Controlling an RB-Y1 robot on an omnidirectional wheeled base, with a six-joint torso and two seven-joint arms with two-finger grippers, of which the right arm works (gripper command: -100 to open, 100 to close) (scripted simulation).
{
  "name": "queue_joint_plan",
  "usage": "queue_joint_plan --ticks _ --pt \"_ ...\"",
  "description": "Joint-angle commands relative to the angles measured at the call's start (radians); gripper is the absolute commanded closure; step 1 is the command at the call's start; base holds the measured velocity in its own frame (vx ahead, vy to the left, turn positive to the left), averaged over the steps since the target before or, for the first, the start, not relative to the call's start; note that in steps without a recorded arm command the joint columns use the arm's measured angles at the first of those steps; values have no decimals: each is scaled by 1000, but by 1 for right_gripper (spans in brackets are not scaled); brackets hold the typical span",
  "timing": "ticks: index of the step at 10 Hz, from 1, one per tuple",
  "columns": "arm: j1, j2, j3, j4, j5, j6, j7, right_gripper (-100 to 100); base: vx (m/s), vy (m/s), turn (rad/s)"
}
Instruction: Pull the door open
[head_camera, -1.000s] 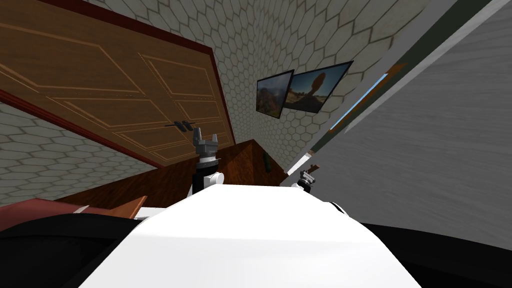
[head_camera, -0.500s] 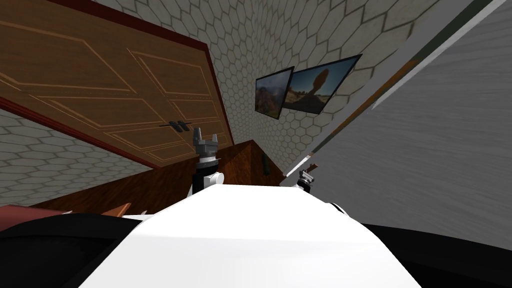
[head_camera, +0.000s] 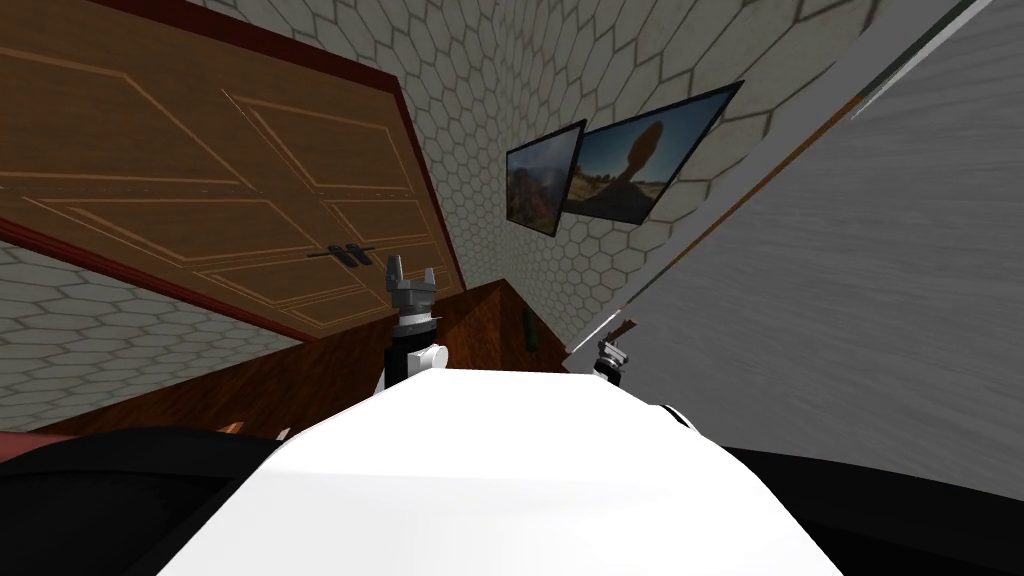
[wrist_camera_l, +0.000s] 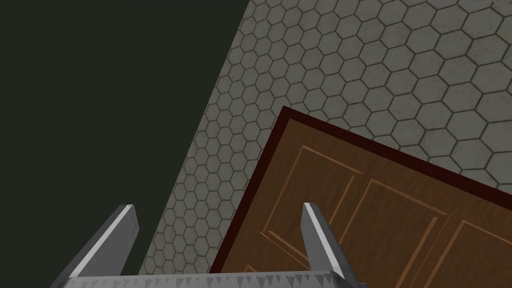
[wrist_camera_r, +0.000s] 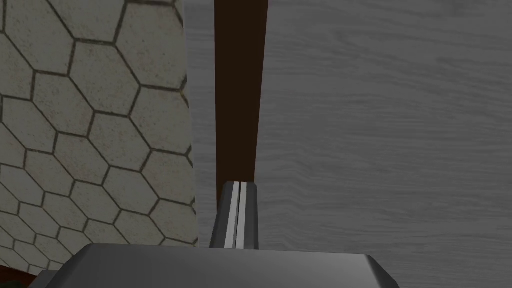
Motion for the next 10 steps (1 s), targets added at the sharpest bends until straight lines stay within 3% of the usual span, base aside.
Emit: queue_joint_plan --ticks 1,6,7,9,10 --pt "0 2 3 -5 3 4 3 -100 -154 115 -13" --pt "5 5 8 -23 11 11 9 -100 -147 114 -9" --pt "14 19 7 -50 30 17 20 -100 -21 13 -177" --pt "14 20 7 -53 32 18 21 -100 -1 3 -66" --pt "22 33 6 -77 51 23 30 -100 40 -38 -191"
